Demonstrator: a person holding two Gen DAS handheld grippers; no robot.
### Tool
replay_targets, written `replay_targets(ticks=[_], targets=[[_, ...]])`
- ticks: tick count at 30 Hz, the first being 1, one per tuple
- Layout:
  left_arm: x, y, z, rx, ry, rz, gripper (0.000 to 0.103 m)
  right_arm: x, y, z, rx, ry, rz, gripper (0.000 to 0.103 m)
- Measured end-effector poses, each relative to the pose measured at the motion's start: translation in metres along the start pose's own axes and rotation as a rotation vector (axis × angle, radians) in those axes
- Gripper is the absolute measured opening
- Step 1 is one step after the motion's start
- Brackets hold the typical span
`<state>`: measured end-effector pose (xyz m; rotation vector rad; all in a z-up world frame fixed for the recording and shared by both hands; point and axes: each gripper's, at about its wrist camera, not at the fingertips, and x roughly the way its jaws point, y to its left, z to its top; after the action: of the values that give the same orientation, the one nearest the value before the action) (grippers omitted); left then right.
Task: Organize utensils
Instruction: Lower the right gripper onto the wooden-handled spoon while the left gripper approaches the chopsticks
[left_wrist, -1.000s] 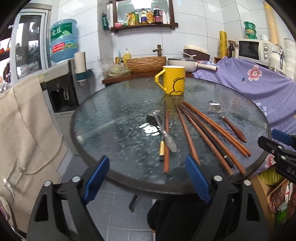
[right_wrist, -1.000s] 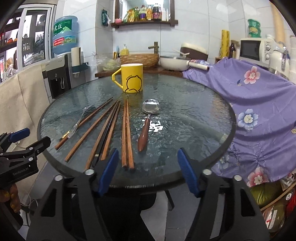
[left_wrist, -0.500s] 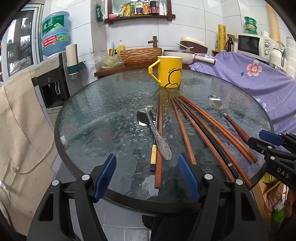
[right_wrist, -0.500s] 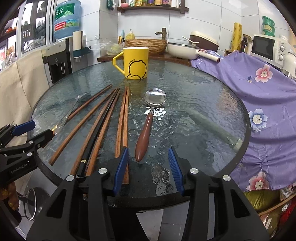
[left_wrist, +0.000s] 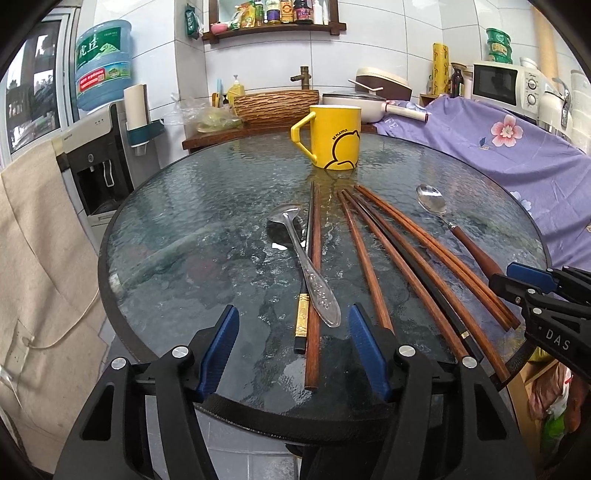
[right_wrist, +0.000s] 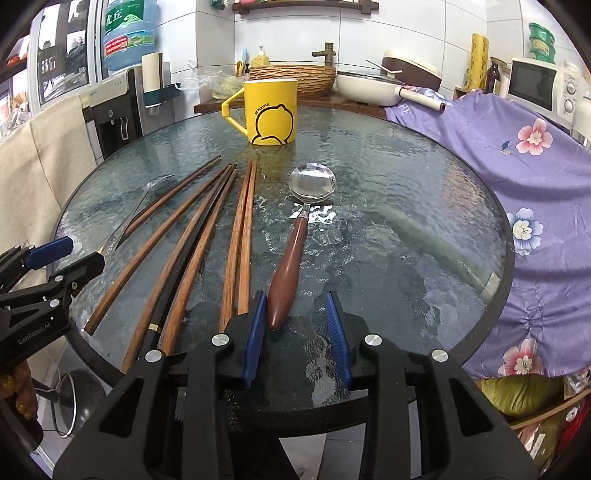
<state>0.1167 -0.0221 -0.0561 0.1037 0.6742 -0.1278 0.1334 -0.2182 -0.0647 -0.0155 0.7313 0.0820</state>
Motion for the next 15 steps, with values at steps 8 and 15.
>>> replay_targets(ticks=[8,15], targets=[[0.008,-0.008,0.005,0.026,-0.002,-0.007,0.060,0.002,0.002,0.002,0.003,-0.005,0.004,0.028],[0.014,-0.009,0.009,0.031,-0.008,0.002,0.053,0.002,0.003,0.001,0.004,-0.017,-0.003,0.027]])
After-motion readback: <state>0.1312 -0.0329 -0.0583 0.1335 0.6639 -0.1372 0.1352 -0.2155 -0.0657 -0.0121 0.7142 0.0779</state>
